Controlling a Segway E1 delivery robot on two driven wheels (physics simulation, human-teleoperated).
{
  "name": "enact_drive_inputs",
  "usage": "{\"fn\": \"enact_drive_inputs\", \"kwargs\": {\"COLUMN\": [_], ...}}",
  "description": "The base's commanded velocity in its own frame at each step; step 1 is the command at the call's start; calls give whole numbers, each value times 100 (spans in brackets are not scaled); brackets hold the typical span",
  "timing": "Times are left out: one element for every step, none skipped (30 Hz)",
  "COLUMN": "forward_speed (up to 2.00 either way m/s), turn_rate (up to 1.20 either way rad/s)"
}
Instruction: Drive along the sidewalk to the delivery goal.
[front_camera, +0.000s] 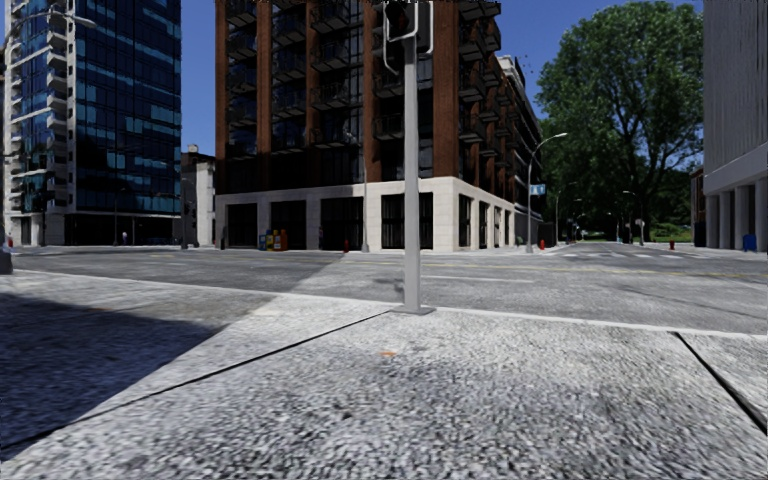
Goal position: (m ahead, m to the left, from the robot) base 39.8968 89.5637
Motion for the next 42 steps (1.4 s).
{"fn": "enact_drive_inputs", "kwargs": {"forward_speed": [164,162,161,161,161,161,161,161,161,161,161,161,161,161,161,161,161,161,161,161,161,161,161,161,161,161,161,161,161,161,161,161,161,161,161,161,161,161,161,161,161,161], "turn_rate": [58,58,58,58,58,58,58,58,58,58,58,58,58,58,58,58,58,58,59,59,59,59,59,59,59,59,59,59,59,59,59,59,59,59,59,54,54,46,43,43,43,42]}}
